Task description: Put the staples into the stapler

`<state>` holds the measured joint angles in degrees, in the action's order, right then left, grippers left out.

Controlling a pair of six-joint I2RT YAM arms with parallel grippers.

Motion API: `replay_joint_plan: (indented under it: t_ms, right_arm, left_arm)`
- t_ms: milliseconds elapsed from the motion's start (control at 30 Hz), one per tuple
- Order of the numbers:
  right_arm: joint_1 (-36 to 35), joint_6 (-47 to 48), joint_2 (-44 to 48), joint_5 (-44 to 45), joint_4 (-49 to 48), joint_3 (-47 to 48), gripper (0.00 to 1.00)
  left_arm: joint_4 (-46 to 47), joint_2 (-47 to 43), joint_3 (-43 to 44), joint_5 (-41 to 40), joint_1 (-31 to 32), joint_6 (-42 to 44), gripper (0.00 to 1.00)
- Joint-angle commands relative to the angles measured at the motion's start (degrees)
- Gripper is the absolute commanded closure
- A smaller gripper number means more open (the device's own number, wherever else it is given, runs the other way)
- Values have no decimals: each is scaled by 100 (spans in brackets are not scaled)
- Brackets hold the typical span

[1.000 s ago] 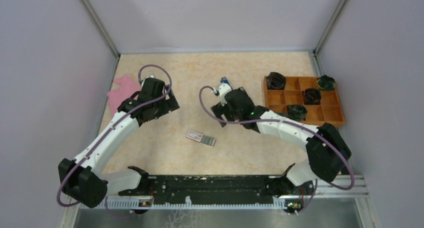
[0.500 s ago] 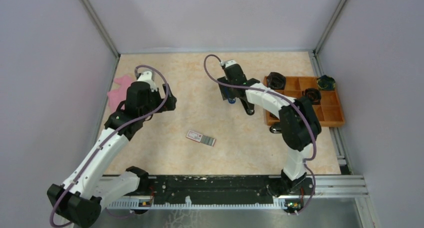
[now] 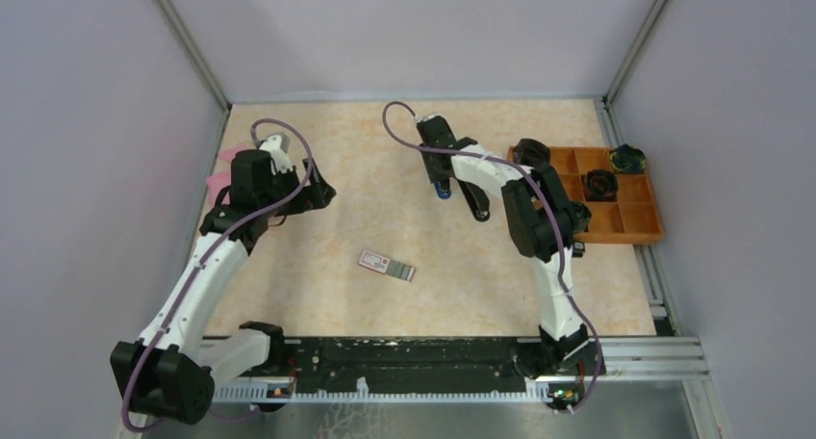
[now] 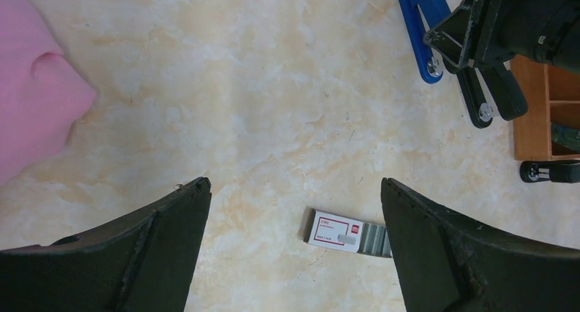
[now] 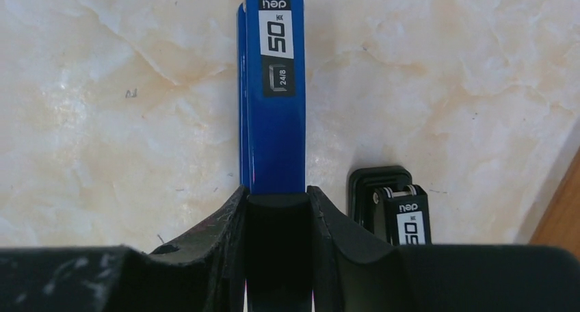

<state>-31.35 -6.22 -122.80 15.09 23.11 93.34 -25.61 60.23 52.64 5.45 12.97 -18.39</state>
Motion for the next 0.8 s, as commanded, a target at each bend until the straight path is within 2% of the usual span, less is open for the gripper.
replay_joint_plan:
  t_ms: [0,100,400,767]
  right_arm:
    - [28,-86,98,-154,141,294,88]
    - [24,-218,410,-333,28,55,100]
    - [-242,-933,1698,-697,-721,-1167,100]
    - [-817,-1959,3360,-947,-1859,-2638,100]
  left_arm:
    - [378,15,-125,970,-294,-20,1]
    - [390,24,-130,1101,-313,-59,1]
    - [586,13,-322,1440,-245,-869,1]
    - [1457,-108,-1022,1146,762,-1980,7]
